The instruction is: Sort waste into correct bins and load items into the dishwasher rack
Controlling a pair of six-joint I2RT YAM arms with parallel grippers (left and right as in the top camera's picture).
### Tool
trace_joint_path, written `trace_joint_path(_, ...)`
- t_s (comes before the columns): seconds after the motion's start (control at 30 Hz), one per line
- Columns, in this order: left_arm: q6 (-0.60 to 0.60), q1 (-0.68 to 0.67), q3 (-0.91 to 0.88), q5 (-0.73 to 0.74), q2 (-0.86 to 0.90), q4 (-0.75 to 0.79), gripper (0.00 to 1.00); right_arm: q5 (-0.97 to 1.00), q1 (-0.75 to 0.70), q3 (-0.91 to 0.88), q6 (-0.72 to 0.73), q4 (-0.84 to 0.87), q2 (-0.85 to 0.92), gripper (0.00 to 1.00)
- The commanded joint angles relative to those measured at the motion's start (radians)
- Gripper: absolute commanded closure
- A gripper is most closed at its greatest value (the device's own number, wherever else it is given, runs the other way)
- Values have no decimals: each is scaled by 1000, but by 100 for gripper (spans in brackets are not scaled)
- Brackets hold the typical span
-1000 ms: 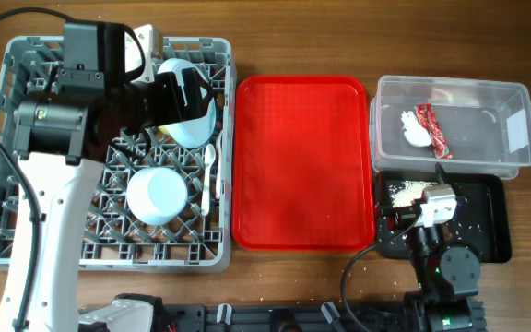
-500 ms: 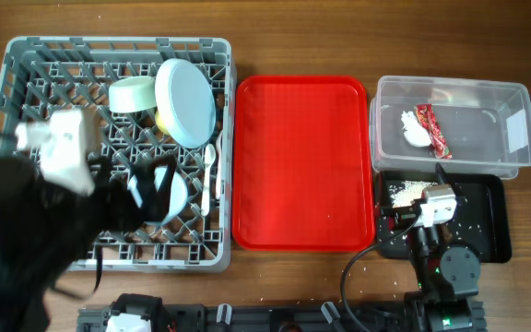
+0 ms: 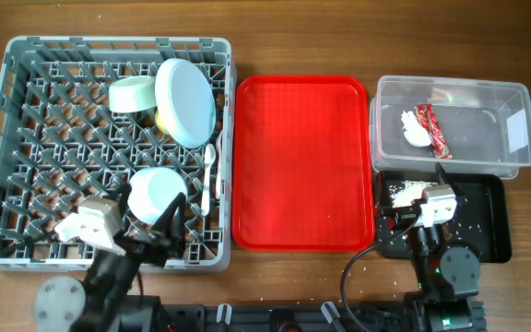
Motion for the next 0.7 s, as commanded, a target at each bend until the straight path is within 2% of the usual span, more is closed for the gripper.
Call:
trace_joint_path(0.0, 8, 10, -174, 41, -89, 251, 0, -10, -4, -1, -10, 6, -8, 0)
trace_joint_path(0.1, 8, 11, -298, 4, -144, 447, 0, -10, -4, -1, -10, 6, -8, 0)
trace_joint_path(0.2, 8, 43, -399, -2, -166, 559, 0, -10, -4, -1, -10, 6, -8, 0)
trace_joint_path(0.53, 9, 49, -628, -127, -167, 555, 0, -10, -4, -1, -10, 6, -8, 0)
trace_joint_path(0.67, 13, 48, -628, -222, -167, 499, 0, -10, -4, -1, -10, 6, -8, 0)
